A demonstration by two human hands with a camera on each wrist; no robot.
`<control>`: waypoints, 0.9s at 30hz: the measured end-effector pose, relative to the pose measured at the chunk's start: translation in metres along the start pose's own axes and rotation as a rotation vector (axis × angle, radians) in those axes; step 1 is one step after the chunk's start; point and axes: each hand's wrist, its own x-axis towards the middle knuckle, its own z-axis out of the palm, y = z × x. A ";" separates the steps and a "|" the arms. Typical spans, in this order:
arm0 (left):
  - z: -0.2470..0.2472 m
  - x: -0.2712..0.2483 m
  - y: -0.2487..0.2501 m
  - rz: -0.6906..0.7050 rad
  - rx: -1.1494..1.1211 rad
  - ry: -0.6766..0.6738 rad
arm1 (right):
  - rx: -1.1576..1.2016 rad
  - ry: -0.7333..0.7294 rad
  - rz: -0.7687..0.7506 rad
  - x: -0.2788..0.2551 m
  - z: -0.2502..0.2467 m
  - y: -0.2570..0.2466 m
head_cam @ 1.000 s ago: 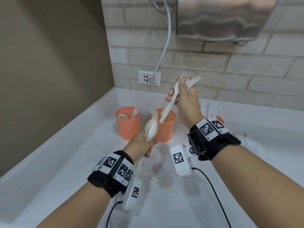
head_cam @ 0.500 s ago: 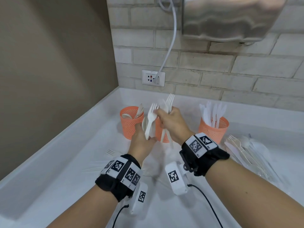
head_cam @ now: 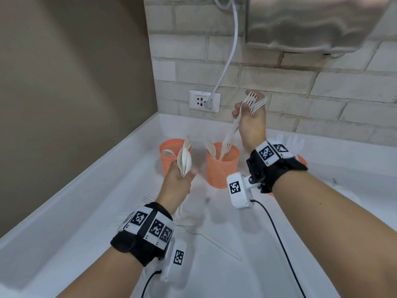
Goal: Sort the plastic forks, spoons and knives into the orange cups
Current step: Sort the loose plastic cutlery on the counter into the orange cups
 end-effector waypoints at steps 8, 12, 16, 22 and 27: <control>-0.021 0.017 0.010 -0.023 -0.170 -0.015 | -0.498 -0.248 0.197 -0.017 -0.010 0.054; -0.041 0.036 0.041 0.115 -0.143 0.042 | -0.694 -0.187 -0.140 -0.037 -0.018 0.042; -0.056 0.067 0.079 0.287 -0.309 0.159 | -0.687 -0.305 -0.400 -0.073 -0.022 0.029; -0.048 0.115 0.069 0.265 -0.257 0.230 | -0.963 -1.138 0.070 -0.120 -0.028 0.029; -0.041 0.123 0.034 0.090 0.056 0.068 | -1.280 -1.347 0.325 -0.148 -0.030 0.032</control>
